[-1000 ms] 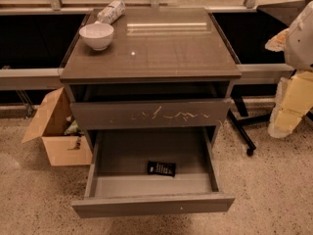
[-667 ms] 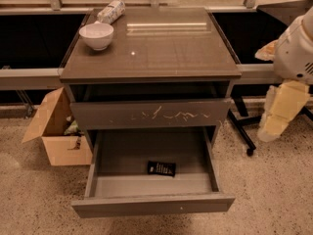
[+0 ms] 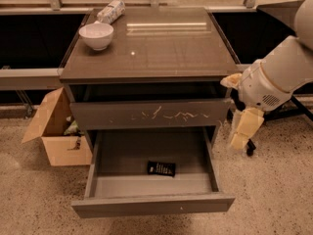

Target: Pick rxbar chocolate from middle drawer and place on counter

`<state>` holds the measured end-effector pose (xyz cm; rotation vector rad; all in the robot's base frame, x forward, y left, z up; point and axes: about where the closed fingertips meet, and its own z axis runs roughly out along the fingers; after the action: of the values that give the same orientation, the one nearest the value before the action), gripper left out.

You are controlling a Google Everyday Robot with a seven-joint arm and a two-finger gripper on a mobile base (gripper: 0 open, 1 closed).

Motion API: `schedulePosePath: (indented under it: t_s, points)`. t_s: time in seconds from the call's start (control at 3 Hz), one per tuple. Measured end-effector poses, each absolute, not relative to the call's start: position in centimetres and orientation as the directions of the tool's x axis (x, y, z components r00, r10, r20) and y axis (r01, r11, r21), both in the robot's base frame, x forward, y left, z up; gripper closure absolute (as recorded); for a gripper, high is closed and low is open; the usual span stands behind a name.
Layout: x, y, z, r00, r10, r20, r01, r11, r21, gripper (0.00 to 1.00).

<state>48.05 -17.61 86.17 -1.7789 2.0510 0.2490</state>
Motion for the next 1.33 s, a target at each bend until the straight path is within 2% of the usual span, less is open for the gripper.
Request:
schedulePosePath:
  t_s: [0.67,1.0,1.33]
  points:
    - [50.1,-13.5,76.8,-0.055,-0.819,-0.571,-0.997,0.075,-0.011,0.0]
    - [50.1,-13.4,76.4,-0.053,-0.819,-0.571,-0.997,0.072,-0.01,0.0]
    - [51.2,-11.9,71.8,-0.028,-0.819,-0.574,-1.0,0.027,0.01,0.0]
